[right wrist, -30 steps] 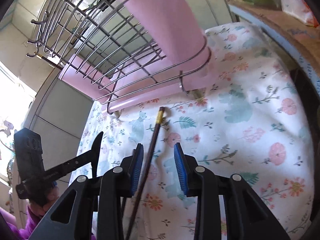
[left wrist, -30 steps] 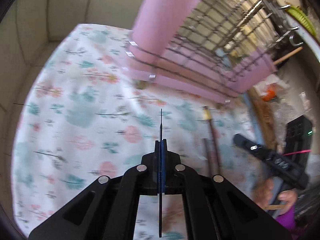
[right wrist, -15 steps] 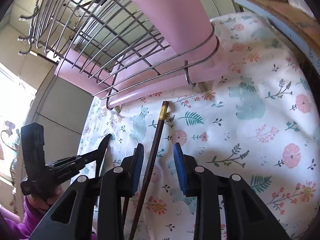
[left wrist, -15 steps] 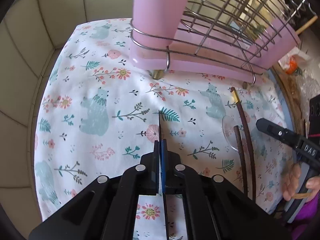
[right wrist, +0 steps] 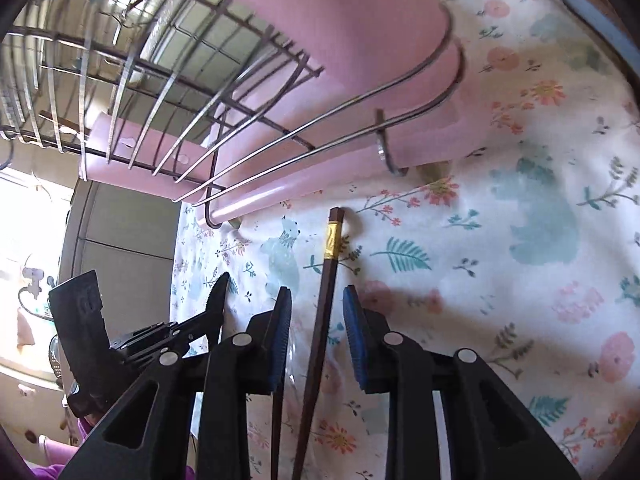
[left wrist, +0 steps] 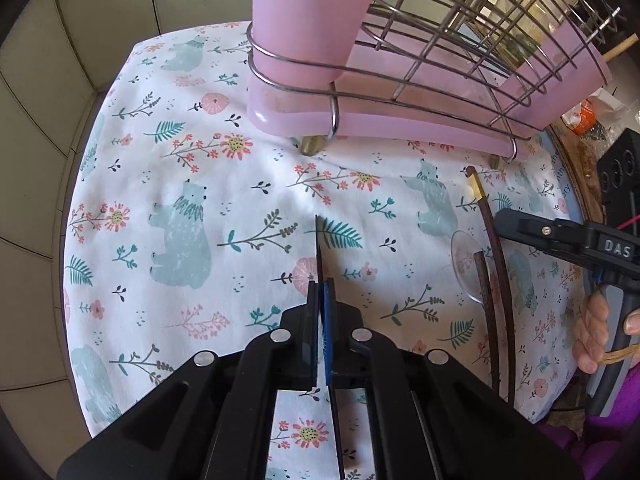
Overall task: Organize utensils
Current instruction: 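Lift both chopsticks and carry them above the pink cup with both tools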
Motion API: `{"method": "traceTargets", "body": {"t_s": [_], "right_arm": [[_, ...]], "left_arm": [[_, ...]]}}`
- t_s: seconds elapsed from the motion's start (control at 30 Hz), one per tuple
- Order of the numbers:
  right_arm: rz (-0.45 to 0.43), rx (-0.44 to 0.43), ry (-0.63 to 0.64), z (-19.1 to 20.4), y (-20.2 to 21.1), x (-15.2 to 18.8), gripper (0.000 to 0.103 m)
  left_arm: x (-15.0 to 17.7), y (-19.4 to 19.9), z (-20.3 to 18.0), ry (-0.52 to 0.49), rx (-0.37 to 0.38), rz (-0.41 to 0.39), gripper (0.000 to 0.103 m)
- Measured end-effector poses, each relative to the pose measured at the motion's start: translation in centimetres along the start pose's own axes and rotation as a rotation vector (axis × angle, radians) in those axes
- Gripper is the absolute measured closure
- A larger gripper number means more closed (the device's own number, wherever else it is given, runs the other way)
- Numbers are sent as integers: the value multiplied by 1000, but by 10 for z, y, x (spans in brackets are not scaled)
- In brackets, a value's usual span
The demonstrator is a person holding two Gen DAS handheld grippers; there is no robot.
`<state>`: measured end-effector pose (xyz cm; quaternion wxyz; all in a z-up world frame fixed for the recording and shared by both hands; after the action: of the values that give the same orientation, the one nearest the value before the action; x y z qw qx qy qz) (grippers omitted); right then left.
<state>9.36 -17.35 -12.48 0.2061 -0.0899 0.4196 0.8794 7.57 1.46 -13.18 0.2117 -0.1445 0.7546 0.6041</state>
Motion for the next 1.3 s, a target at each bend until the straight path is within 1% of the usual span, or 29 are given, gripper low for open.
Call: {"method": "traceTargets", "body": {"t_s": [0.03, 0.07, 0.13, 0.33, 0.5, 0.73, 0.83, 0.87, 0.97, 1.07, 1.17, 1.3], "right_arm": [[10, 14, 6, 1, -4, 0, 85], [19, 28, 11, 1, -8, 1, 86], [18, 47, 17, 0, -13, 1, 93], [-19, 40, 9, -1, -6, 4, 94], [-90, 14, 41, 5, 18, 4, 94], [-213, -21, 105, 22, 59, 2, 95], [-269, -33, 135, 31, 78, 2, 96], [-288, -36, 144, 34, 85, 0, 96], [-365, -40, 183, 45, 109, -5, 97], [-442, -43, 220, 56, 136, -15, 97], [-501, -50, 256, 65, 160, -23, 97], [-616, -51, 306, 82, 196, -39, 97]], "left_arm": [[0, -1, 0, 0, 1, 2, 102], [-1, -1, 0, -1, 3, 4, 102], [0, -2, 0, -3, 3, 3, 102], [1, 3, 6, 11, 27, -25, 102], [0, 19, 13, 50, 52, -91, 102], [-4, 62, 23, 111, 98, -236, 102], [-7, 82, 26, 125, 112, -313, 103], [-8, 92, 27, 129, 118, -349, 103], [-15, 107, 19, 138, 123, -424, 103], [-22, 132, 13, 135, 131, -520, 103], [-32, 152, 12, 136, 139, -589, 103], [-51, 181, 9, 140, 147, -689, 103]]}}
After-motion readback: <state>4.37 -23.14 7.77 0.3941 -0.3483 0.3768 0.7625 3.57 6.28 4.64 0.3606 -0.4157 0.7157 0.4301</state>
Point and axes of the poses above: each gripper's, at about its wrist camera, not at the fingertips, and y roughly against the way its jaws point, z to its left, x to its underside, the point moved 4 cm from there along -y, roughly the way its jaws point, and after that the axes turned 13 degrees about -z, right-handed, at the moved point
